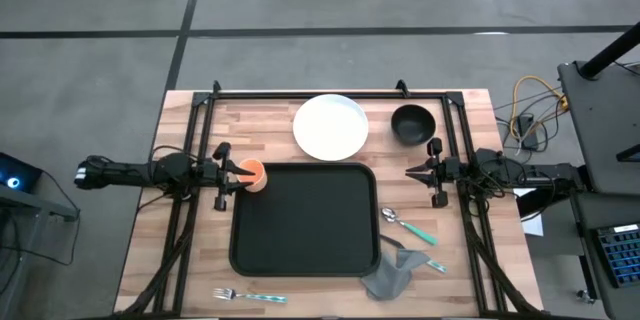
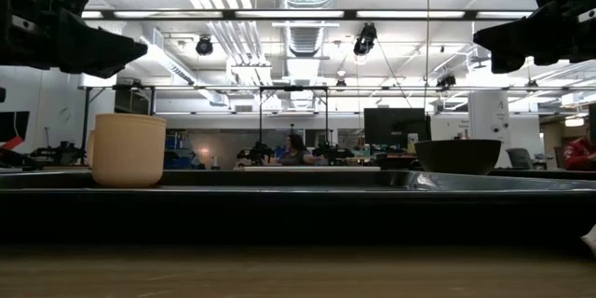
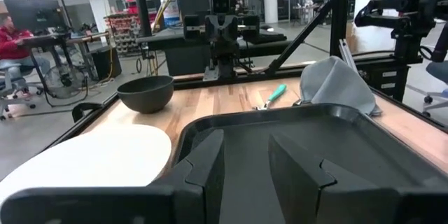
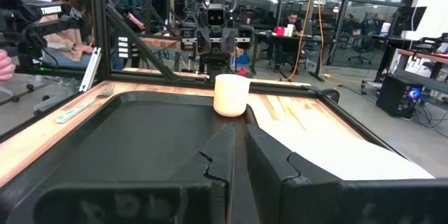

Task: Set up tray
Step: Put the plate on the serving tray

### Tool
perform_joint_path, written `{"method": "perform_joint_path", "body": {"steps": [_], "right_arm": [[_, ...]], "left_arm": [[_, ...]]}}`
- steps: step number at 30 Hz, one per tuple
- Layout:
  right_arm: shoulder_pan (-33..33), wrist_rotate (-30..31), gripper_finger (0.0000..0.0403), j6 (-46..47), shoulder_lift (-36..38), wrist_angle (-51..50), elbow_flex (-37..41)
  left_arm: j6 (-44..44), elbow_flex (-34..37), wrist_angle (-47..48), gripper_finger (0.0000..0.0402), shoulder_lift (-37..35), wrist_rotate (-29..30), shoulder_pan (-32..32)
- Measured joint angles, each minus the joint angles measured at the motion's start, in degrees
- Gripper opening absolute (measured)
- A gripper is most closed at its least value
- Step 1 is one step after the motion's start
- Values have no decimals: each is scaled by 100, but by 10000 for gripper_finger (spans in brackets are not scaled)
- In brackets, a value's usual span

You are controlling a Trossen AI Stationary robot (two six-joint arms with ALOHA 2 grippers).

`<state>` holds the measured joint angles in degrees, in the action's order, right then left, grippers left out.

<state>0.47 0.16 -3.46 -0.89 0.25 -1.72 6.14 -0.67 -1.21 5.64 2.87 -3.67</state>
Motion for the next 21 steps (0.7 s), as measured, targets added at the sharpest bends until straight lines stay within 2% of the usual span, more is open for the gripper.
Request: {"method": "perform_joint_path", "body": {"steps": [14,21], "right_arm": [[2,0,27,0,1,-2,0],[2,0,27,0,1,-2,0]], "left_arm": [[32,8,-321,93,-45,17,-2],[91,9,-159,93,-95,16,-2]]}}
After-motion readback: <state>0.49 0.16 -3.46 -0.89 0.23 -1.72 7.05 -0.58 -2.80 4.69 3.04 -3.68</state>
